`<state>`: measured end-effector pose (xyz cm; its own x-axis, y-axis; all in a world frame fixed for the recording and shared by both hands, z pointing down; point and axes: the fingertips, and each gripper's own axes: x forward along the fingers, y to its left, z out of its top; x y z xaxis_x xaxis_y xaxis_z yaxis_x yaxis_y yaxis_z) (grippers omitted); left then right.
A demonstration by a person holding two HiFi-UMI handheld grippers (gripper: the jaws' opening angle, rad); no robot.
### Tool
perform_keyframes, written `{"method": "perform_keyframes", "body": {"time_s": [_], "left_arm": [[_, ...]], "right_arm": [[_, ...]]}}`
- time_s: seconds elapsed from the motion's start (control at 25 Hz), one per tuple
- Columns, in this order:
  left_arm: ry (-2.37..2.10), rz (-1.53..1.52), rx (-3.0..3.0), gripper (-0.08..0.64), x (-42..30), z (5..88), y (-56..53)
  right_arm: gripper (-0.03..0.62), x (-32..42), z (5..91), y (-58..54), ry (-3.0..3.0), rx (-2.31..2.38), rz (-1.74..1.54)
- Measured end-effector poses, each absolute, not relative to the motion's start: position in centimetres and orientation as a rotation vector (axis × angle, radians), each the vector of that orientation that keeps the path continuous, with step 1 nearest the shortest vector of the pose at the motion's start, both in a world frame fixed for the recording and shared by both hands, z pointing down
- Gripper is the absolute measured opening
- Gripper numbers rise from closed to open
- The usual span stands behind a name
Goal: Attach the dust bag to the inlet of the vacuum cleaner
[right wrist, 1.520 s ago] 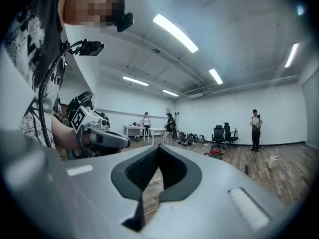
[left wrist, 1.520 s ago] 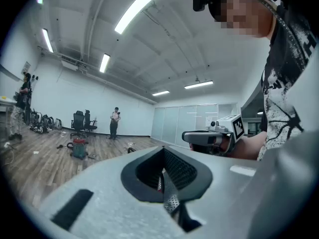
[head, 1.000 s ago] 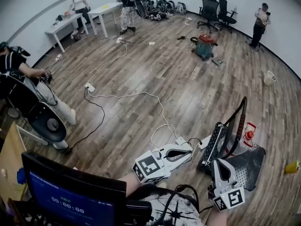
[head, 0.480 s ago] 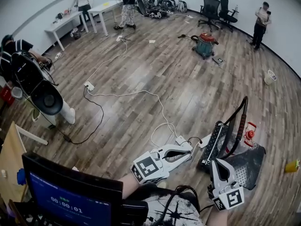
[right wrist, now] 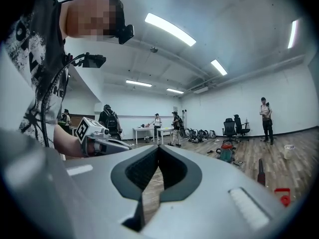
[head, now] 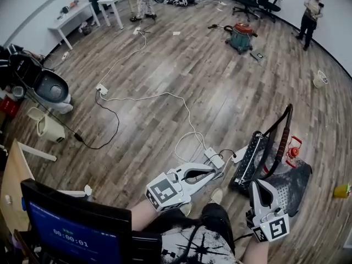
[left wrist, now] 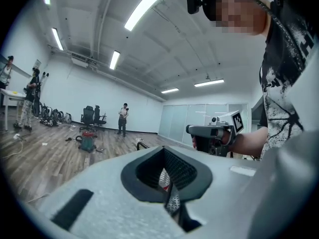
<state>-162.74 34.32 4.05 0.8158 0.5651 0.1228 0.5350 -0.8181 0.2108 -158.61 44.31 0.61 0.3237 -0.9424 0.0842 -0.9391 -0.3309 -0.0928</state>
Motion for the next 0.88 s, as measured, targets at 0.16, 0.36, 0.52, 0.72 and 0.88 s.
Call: {"method": "perform_keyframes", "body": {"time_s": [0.16, 0.36, 0.52, 0.72, 0.88], "left_arm": [[0.807, 0.294, 2.843, -0.003, -158.6, 4.2, 34.5], [0.725, 0.281, 2.828, -0.003, -152.3, 2.9, 35.6], [0.676, 0.252, 2.824, -0.003, -147.3, 2.0, 37.4], [0.677, 0.260, 2.840, -0.003, -144.1, 1.6, 39.7], [0.629, 0.234, 2.888, -0.003, -142.5, 0.8, 39.7]], "right_arm": [[0.006, -154.0, 0.9, 43.7, 1.867, -2.482, -0.191], [0.006, -147.8, 0.2, 43.4, 2.010, -2.413, -0.147], [0.006, -143.6, -0.7, 44.1, 2.084, -2.310, -0.103], [0.014, -141.3, 0.1, 45.3, 2.144, -2.235, -0.113], [0.033, -139.7, 0.4, 45.7, 2.173, -2.208, -0.127]]}}
